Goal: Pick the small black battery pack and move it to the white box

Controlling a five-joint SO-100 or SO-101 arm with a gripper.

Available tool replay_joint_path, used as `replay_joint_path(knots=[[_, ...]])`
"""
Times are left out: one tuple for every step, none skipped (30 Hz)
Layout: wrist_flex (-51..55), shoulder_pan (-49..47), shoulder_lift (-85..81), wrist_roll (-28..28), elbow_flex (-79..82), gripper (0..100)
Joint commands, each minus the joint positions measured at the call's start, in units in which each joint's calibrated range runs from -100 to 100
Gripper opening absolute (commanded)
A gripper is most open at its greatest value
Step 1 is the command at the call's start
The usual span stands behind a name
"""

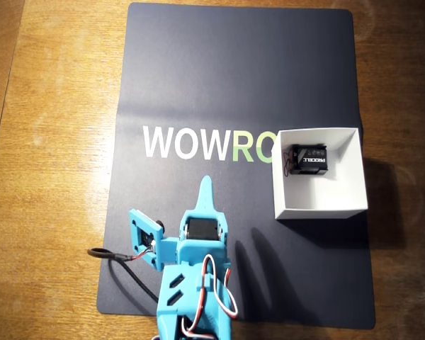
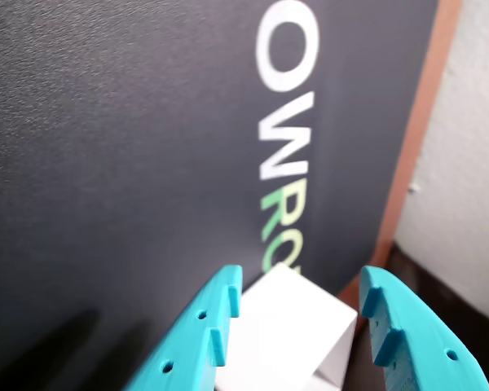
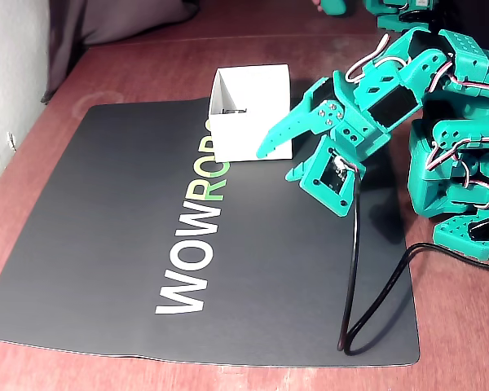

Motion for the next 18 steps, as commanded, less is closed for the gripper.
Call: replay_joint_path(knots=[[1.36, -0.27, -0.43, 0.26, 0.03, 16], [2.5, -0.27, -0.43, 0.26, 0.03, 16], [3.55, -0.27, -0.43, 0.26, 0.03, 16], [3.9, -0.27, -0.43, 0.26, 0.21, 16], [3.99, -0.27, -0.43, 0.26, 0.58, 16], [4.08, -0.27, -0.43, 0.26, 0.85, 16], [4.08, -0.27, -0.43, 0.26, 1.57, 16], [4.08, -0.27, -0.43, 0.26, 2.12, 16], [4.6, -0.15, -0.43, 0.26, 2.48, 16], [5.39, -0.27, -0.43, 0.26, 2.48, 16], [6.09, -0.27, -0.43, 0.26, 2.48, 16], [6.53, -0.15, -0.43, 0.26, 2.57, 16], [6.7, -0.03, -0.43, 0.26, 2.75, 16], [6.79, -0.03, -0.52, 0.26, 3.39, 16], [6.88, 0.08, -0.96, 0.26, 4.11, 16], [6.97, 0.32, -1.84, 0.26, 4.75, 16], [7.58, 0.43, -2.89, 0.26, 4.93, 16], [8.81, 0.32, -3.94, 0.21, 5.02, 16]])
